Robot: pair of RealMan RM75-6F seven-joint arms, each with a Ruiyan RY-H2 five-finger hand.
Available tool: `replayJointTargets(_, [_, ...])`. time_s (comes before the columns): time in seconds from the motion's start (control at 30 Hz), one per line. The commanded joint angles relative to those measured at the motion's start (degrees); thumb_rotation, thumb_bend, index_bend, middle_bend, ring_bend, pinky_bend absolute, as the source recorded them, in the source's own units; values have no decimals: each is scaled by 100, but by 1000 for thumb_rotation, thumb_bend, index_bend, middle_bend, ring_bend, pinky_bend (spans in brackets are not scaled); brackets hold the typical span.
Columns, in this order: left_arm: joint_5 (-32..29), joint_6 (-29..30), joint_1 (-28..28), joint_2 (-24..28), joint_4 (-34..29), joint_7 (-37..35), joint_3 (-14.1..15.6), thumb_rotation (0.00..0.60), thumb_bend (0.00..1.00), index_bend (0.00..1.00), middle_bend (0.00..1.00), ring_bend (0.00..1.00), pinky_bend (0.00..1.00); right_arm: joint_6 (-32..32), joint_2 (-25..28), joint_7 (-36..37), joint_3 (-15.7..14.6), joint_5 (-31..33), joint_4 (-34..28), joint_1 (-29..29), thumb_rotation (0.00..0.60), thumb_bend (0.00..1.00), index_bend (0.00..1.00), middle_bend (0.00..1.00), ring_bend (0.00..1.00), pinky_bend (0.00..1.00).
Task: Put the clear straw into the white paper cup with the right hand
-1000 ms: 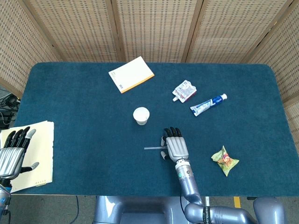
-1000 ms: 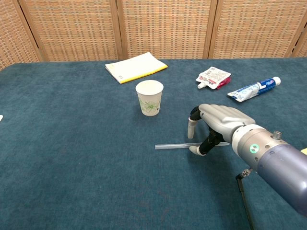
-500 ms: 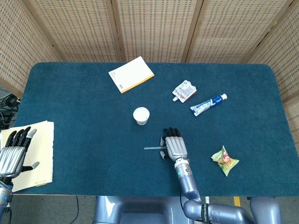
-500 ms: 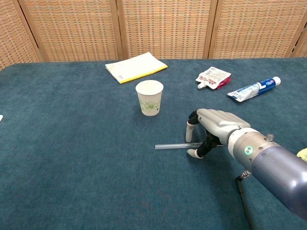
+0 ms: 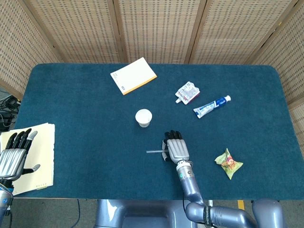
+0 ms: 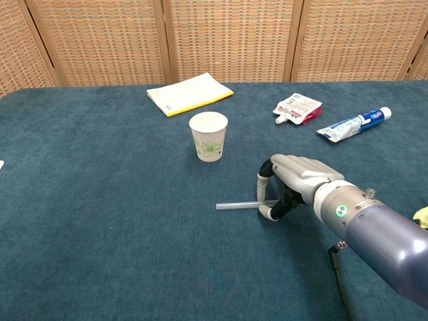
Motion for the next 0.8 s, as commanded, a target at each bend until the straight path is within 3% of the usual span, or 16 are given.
replayJointTargets(0.03, [1,5,-1,0,-7,5,1,600,64,0,0,0,0,20,22,-24,-5,-6,-46,7,600,613,558,235,16,29])
replayJointTargets(0.27, [-7,-10,-3,3,-10,3,13,600,63,0,0,0,0,71,225,56,65,-35,-329,-24,600,612,557,234,16,29])
replayJointTargets(0.4, [3,-11,4,0,-4,1,33,600,64,0,0,0,0,65,617,682,424,-55,-905,-168,600,611,557,233,16,23])
replayJointTargets(0.63, [-20,-53,-14,-8,0,12,36,600,64,0,0,0,0,-615,1497,3181,1533,-4,-2117,-604,600,605,559,237,16,17])
replayJointTargets(0.8, [-15,-39,-32,1,-43,14,12,600,63,0,0,0,0,-1023,1751,4536,2060,-254,-2238,-688,600,592,561,241,16,5])
